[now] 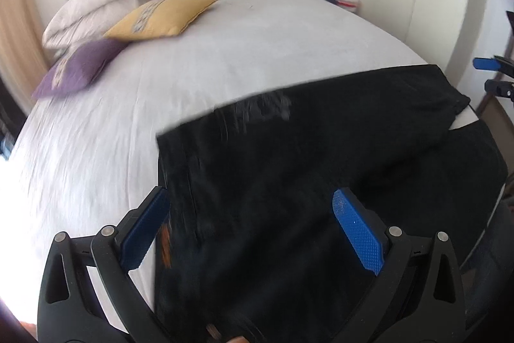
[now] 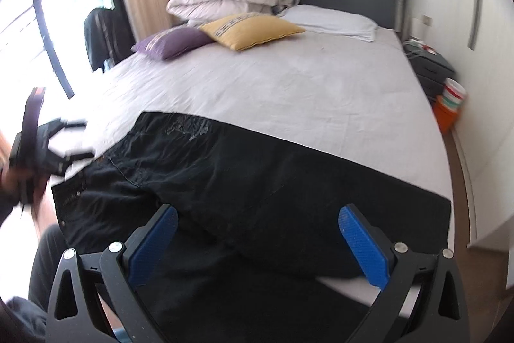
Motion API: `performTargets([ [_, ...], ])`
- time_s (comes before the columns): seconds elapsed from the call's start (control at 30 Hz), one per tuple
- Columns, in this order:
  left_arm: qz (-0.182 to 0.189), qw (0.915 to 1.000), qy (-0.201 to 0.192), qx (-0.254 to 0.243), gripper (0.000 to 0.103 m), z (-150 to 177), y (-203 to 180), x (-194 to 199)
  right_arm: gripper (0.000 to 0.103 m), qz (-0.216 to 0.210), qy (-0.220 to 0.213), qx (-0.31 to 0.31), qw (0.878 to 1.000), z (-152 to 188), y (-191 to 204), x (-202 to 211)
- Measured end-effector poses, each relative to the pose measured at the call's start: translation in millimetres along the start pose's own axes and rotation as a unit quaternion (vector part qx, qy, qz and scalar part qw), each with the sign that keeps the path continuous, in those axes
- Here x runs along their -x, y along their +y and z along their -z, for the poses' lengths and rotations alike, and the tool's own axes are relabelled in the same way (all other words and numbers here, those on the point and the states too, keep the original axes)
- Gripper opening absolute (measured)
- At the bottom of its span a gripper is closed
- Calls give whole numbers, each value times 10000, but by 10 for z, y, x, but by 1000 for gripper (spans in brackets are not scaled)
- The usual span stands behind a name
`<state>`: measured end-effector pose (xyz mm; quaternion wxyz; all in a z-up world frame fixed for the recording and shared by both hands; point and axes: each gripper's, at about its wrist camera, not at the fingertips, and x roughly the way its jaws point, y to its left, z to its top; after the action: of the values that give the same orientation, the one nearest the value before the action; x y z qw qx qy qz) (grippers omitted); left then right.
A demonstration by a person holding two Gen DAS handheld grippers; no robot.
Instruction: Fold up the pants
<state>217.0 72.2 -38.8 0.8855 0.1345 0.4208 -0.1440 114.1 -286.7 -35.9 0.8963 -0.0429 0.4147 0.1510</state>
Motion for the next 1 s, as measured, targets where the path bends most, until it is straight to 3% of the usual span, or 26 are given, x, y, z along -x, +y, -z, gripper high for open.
performTargets([
  [0.13,252,9937,276,-1054,103,-567,230,-618,103,-298,251,50,9992,-137,-313,-390],
  [0.23,681,9826,712,-1574,103,-904,411,-1187,103,-502,285,-68,9983,-247,-551,-645],
  [0.3,747,9766,896,-1804,102,-991,501,-1472,101,-582,295,-110,9978,-301,-691,-792],
  [0.33,867,9730,1047,-1865,96,-1020,535,-1614,100,-595,309,-122,9977,-323,-737,-839],
  [0.4,1048,9684,1283,-1866,84,-1021,575,-1813,99,-652,346,-77,9972,-361,-809,-948],
  [0.6,1661,9537,1776,-1768,79,-1133,802,-2316,99,-883,477,293,9945,-421,-846,-1183],
  [0.87,1825,9457,2270,-1444,77,-1260,1028,-2730,99,-1062,567,465,9916,-499,-850,-1386],
  [0.9,1860,9442,2303,-1444,69,-1286,1025,-2759,99,-1093,609,486,9909,-504,-851,-1416],
  [0.93,1941,9418,2324,-1461,46,-1296,998,-2773,99,-1091,649,514,9906,-508,-854,-1438],
  [1.0,2016,9385,2326,-1563,22,-1332,901,-2777,96,-1050,709,577,9903,-521,-854,-1472],
])
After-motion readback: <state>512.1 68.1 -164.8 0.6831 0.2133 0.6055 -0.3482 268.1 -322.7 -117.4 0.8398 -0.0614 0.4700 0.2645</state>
